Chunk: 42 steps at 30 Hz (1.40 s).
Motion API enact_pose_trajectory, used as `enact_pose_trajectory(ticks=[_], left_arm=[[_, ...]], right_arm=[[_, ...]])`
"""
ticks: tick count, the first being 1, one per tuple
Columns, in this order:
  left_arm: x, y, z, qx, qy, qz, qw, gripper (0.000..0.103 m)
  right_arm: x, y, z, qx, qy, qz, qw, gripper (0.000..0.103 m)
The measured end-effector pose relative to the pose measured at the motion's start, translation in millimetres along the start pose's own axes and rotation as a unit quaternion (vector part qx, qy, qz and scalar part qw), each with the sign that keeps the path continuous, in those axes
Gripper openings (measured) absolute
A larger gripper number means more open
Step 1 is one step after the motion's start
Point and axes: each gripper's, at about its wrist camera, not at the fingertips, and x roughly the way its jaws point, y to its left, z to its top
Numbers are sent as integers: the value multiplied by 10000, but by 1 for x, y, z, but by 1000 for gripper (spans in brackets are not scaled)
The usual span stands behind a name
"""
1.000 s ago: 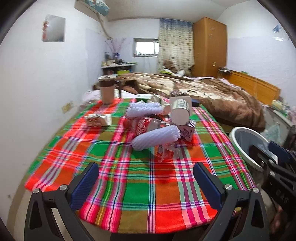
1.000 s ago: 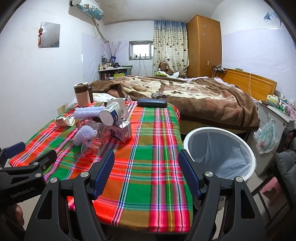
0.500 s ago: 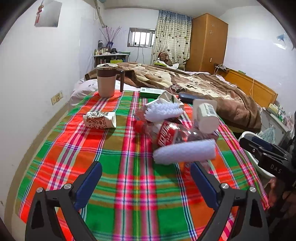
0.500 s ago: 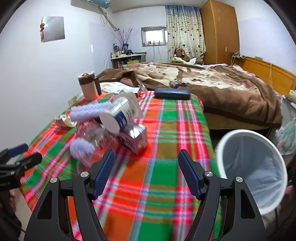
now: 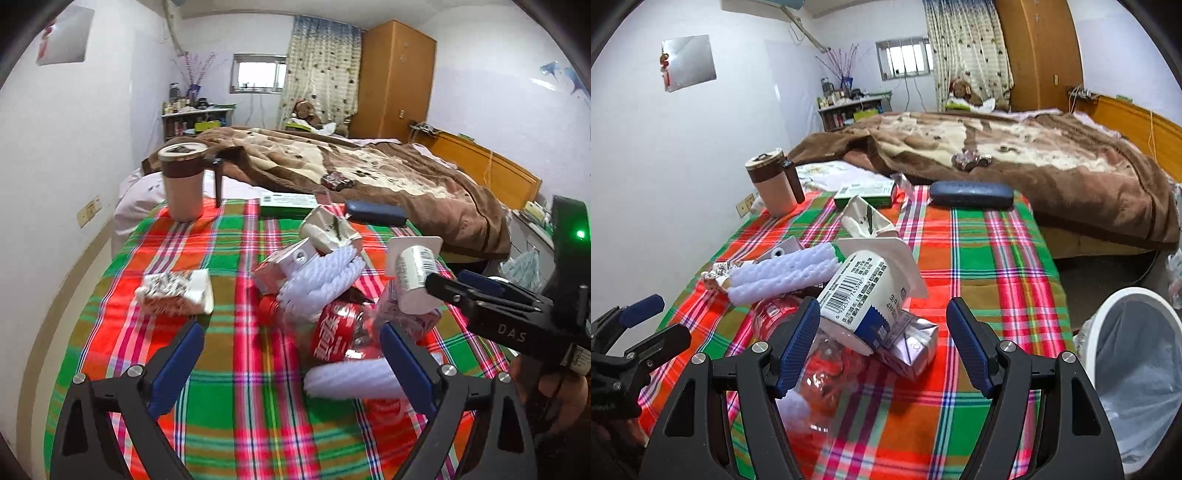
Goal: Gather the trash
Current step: 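Grasp the white foam net with the left tool while the right tool grasps the purple milk carton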
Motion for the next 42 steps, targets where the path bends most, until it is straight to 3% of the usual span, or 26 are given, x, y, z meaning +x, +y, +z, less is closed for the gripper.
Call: enact_pose_trajectory(ticks=[9,16,17,18,20,25,27,35,38,42], left_arm=[[19,-1,29,214,66,-92,9997,92],[37,-14,47,558,160,-259,9980,92],[41,-17,49,620,195,-301,9974,92],[46,-19,49,672,258,-366,9967,92],[59,-22,50,735,443,-469,9952,86],[83,-36,44,1155,789,-399,9894,78],[92,-40,43,1256,882,-415,9873,69],[107,-45,40,1408,1131,-489,9823,48],[110,-44,40,1340,1199,-556,9821,41],[111,-42,39,1302,1266,-572,9817,38]], right_arm=[[16,3,13,36,363,221,9991,72],[31,-5,23,211,425,10,9989,72],[31,-7,24,221,394,-96,9989,65],[32,-8,25,217,378,-163,9989,49],[35,-13,25,230,430,-229,9986,44],[31,-31,21,405,455,-153,9980,44],[30,-34,18,368,583,9,9976,44],[27,-21,5,-441,701,404,9957,45],[30,-20,4,-542,685,494,9950,58],[39,-21,1,-664,855,420,9932,58]])
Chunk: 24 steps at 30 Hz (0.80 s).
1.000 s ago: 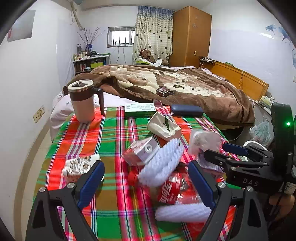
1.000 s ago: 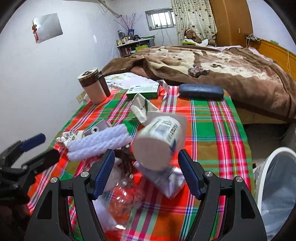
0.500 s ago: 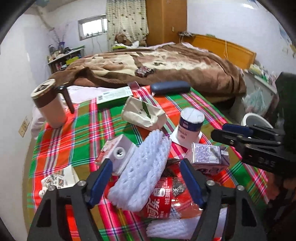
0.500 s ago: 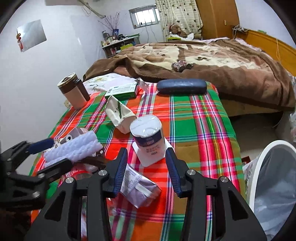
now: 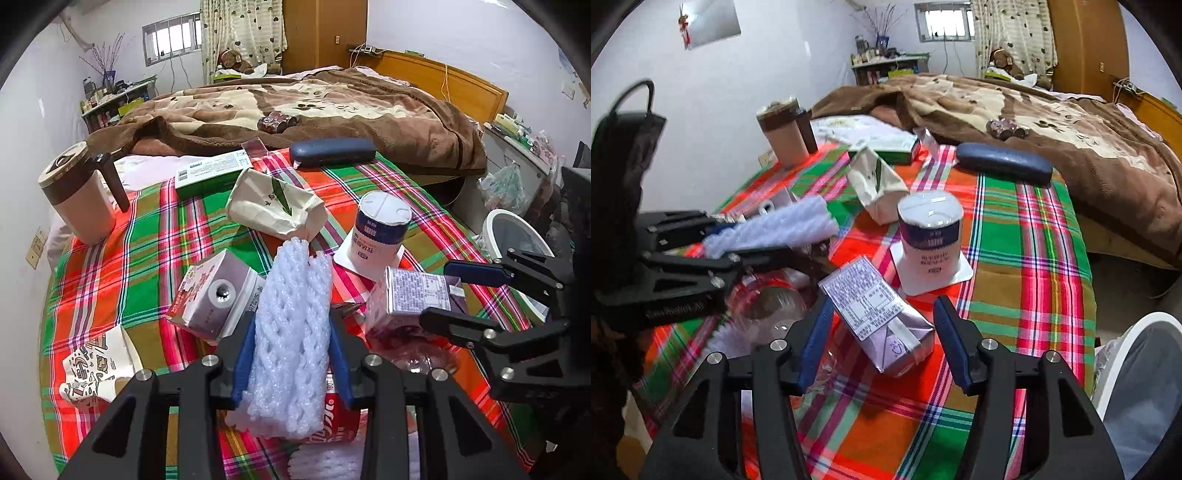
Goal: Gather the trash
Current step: 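Grasp the white foam net with the left tool while the right tool grasps the purple milk carton, then carry the milk carton over the white bin with the right tool and release it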
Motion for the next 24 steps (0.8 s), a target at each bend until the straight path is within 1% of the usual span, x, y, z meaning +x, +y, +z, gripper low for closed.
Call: enact_pose_trajectory(ticks=[4,9,10,12,13,14,15,18,24], left_arm=[[2,1,2,-29,40,-4,10000,37],[6,1,4,-114,92,-35,9999,37],[7,1,4,-122,95,-28,9999,37],[7,1,4,-187,91,-2,9998,37],[6,1,4,-227,69,-2,9997,37],[5,1,3,-256,40,-11,9997,35],[4,1,3,-280,25,-8,9996,34],[-1,-2,1,-324,-36,76,9994,32],[-23,-11,-1,-365,-284,141,9988,31]], right_arm=[[5,-2,-2,81,98,164,9998,58],[8,-4,-4,162,133,77,9998,57],[7,-4,-4,157,126,76,9998,56],[6,-4,-5,162,93,54,9998,50],[6,-4,-6,182,85,33,9998,48],[5,-5,-7,194,71,34,9998,43],[4,-5,-7,202,60,36,9998,41],[0,-5,-9,229,-39,-28,9997,41],[-14,-8,-11,366,-271,-85,9989,41]])
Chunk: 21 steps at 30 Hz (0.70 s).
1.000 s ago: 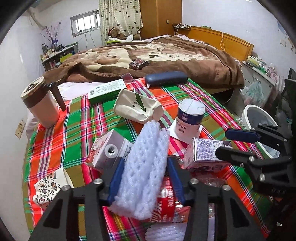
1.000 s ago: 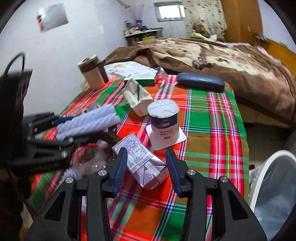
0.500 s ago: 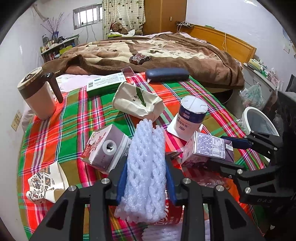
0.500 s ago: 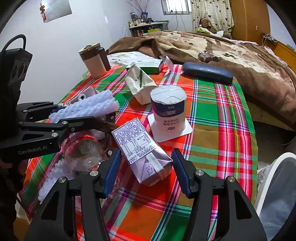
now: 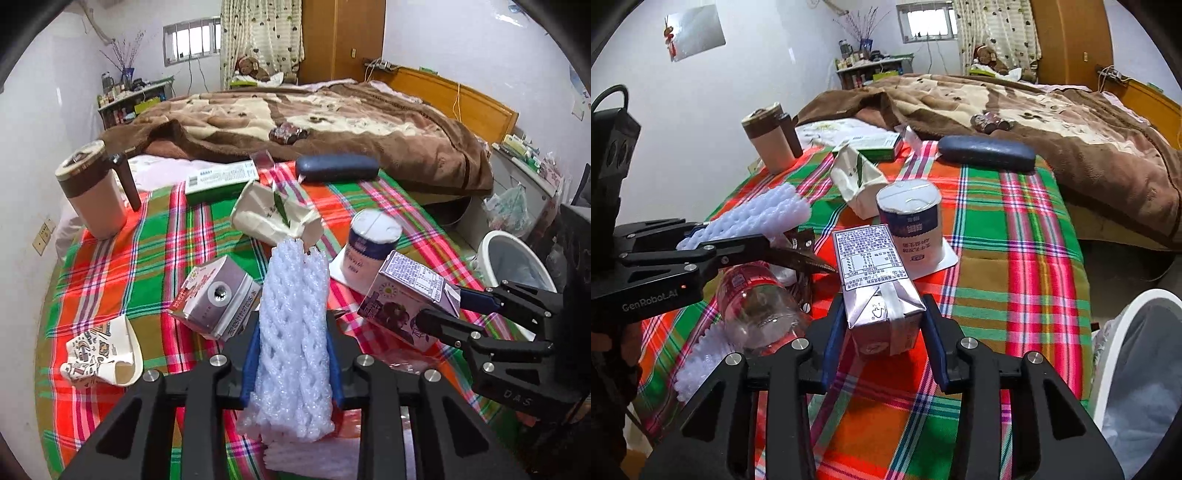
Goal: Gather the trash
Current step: 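Carry the milk carton over the white bin with the right tool and release it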
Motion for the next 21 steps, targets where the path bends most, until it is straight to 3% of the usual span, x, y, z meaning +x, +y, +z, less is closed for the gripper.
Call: enact_pose_trajectory(ticks=[9,21], left_arm=[[-39,-37,3,21,-377,-254,9990,31],[-49,-123,5,349,-486,-651,9961,31]], right_arm=[[-41,-13,-3,190,-453,-29,9988,41],[-108,-57,-21,393,-900,-733,9925,41]])
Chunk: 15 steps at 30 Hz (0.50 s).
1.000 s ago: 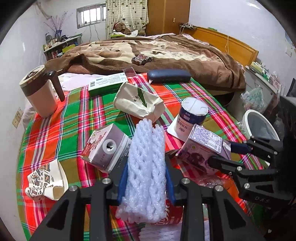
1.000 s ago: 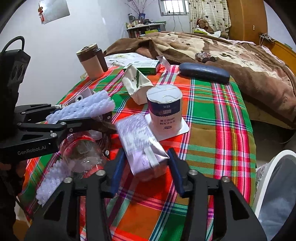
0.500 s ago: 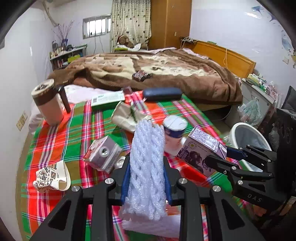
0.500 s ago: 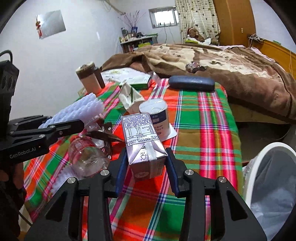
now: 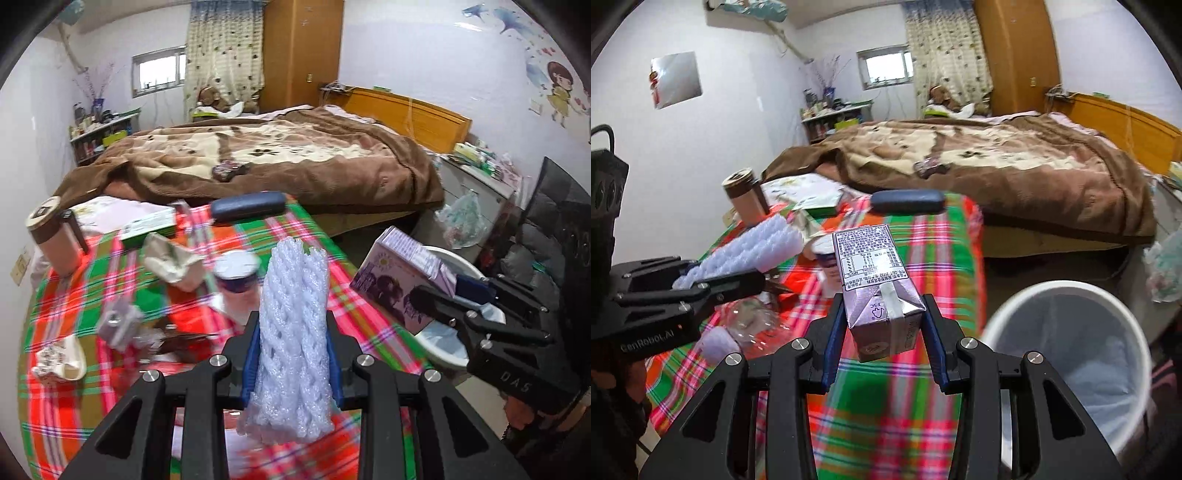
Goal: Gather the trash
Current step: 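Carry the milk carton over the white bin with the right tool and release it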
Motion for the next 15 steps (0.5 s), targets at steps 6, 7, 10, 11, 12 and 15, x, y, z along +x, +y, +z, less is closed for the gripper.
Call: enact_pose_trajectory(ticks=[6,7,10,11,12,15], left_arm=[[16,-48,8,65,-17,-465,9989,31],[19,-56,9,100,-25,-516,9986,31],[31,-80,13,195,52,-757,9969,31],[36,-86,14,212,83,-811,9964,31],[41,-94,15,230,122,-833,9962,31],[58,-114,14,281,237,-968,9946,31]], right_arm=[[-21,-40,-7,203,-31,-584,9981,41],[-22,-46,-9,247,-12,-679,9974,41],[-24,-64,-13,396,37,-947,9947,41],[-24,-68,-14,425,38,-1025,9938,41],[-24,-73,-15,459,47,-1093,9929,41],[-22,-89,-20,577,122,-1295,9898,41]])
